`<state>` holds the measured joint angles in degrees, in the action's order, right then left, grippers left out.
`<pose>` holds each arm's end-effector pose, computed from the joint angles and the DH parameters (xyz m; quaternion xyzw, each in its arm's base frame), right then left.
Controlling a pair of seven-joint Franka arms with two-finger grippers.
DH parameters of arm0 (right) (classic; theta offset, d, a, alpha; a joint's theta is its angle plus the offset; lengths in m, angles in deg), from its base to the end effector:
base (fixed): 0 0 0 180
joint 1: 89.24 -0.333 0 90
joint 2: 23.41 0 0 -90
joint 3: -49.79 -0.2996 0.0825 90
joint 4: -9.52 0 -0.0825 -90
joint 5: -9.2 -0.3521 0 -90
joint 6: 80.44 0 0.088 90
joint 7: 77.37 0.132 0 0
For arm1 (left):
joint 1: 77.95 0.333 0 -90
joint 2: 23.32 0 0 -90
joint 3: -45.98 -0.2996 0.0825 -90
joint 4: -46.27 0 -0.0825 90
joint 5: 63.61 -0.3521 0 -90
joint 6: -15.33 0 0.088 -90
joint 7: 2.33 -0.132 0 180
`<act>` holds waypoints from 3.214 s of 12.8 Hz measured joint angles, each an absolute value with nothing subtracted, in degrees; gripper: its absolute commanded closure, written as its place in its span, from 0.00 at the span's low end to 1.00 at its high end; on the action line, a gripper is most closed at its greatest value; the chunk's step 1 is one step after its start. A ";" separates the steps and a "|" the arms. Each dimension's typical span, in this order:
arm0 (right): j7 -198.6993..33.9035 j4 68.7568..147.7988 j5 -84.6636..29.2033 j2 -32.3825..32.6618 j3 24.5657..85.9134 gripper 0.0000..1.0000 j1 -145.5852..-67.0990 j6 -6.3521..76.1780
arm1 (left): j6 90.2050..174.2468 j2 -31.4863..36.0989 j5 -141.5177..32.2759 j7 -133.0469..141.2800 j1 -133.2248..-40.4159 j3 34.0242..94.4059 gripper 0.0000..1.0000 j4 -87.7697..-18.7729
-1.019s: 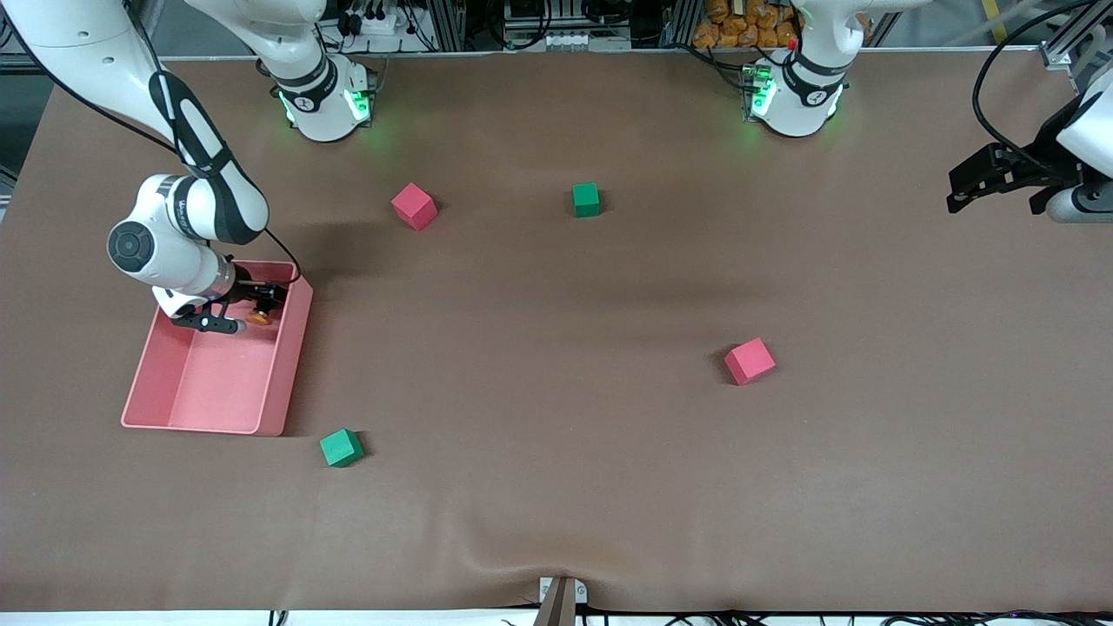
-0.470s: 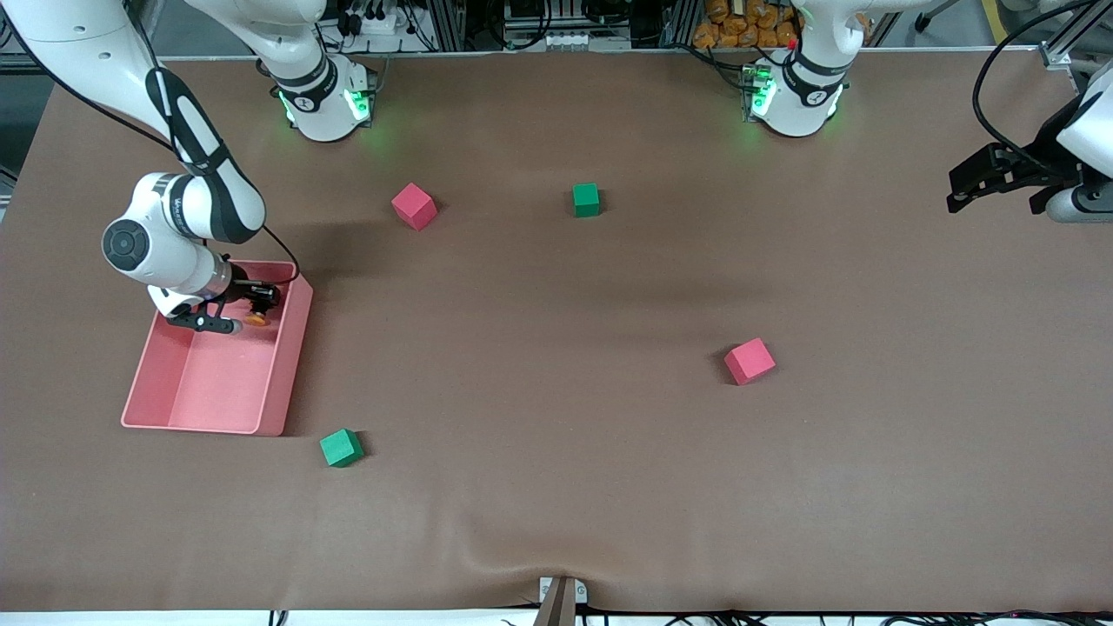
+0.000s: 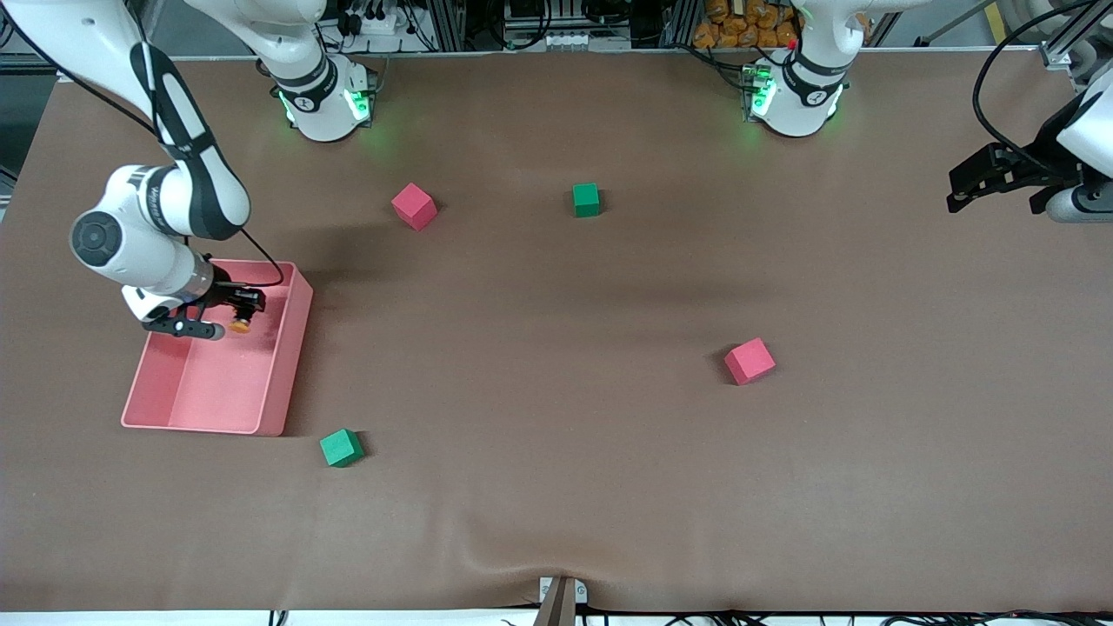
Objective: Place and upright button with both arms
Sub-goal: 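Lift the button out of the tray with the right gripper, then lower the button onto the table and open the right gripper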
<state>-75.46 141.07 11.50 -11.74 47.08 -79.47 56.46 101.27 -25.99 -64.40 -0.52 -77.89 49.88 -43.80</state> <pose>0.4875 -0.0610 0.2363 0.9965 -0.0630 -0.0552 0.0056 0.5000 -0.0325 0.6003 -0.9997 0.0173 0.0124 0.0091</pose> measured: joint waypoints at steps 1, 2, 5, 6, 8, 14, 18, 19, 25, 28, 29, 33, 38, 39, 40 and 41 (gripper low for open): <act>-75.46 138.62 11.50 -12.65 47.04 0.86 -79.93 52.20 | 101.26 -25.99 -64.40 -0.52 -77.89 49.88 0.00 -43.80; -75.46 135.30 11.50 -13.15 46.97 0.85 -80.36 47.01 | 101.26 -25.99 -64.40 -0.52 -77.89 49.88 0.00 -43.80; -75.58 124.66 11.49 -13.40 46.81 0.85 -83.45 34.30 | 101.25 -25.99 -64.40 -0.52 -77.89 49.86 0.00 -43.80; -75.57 122.45 11.45 -13.39 46.72 0.85 -85.69 32.53 | 101.24 -25.99 -64.40 -0.52 -77.89 49.86 0.00 -43.80; -74.82 120.37 11.34 -13.33 46.48 0.85 -91.92 32.09 | 101.24 -25.99 -64.40 -0.53 -77.89 49.86 0.00 -43.80; -47.48 108.96 11.48 -4.03 46.16 0.85 -116.24 33.02 | 101.24 -25.99 -64.40 -0.53 -77.88 49.86 0.00 -43.80; -35.96 96.56 11.63 9.47 46.45 0.85 -125.54 36.34 | 101.23 -25.99 -64.40 -0.53 -77.88 49.85 0.00 -43.80; -35.29 94.98 11.64 12.00 46.49 0.85 -126.25 39.22 | 101.22 -25.99 -64.40 -0.53 -77.88 49.85 0.00 -43.80; -31.92 90.61 11.64 22.04 46.67 0.85 -129.27 49.88 | 101.21 -25.99 -63.94 -0.53 -77.88 49.83 0.00 -43.79; -31.87 87.43 11.63 26.19 46.79 0.81 -129.60 49.87 | 101.21 -25.99 -63.93 -0.53 -77.88 49.83 0.00 -43.78; -31.87 86.93 11.63 27.23 46.78 0.72 -129.97 49.87 | 101.20 -25.99 -63.93 -0.53 -77.88 49.83 0.00 -43.78; -31.79 86.26 11.67 28.24 47.02 0.00 -131.17 49.54 | 101.20 -25.99 -63.89 -0.53 -77.87 49.83 0.00 -43.79; -31.77 83.35 11.67 26.26 48.06 0.00 -130.39 41.23 | 101.11 -25.99 -63.89 -0.53 -77.88 49.83 0.00 -43.79; -31.76 83.00 11.66 24.96 48.20 0.00 -129.68 39.09 | 100.80 -25.99 -63.88 -0.53 -77.88 49.83 0.00 -43.79; -31.81 82.70 11.66 23.21 48.28 0.00 -128.54 37.06 | 100.63 -25.99 -63.87 -0.53 -77.88 49.83 0.00 -43.81; -32.93 82.69 11.69 21.15 48.30 0.00 -127.12 34.18 | 100.58 -25.99 -63.87 -0.53 -77.89 49.83 0.00 -43.83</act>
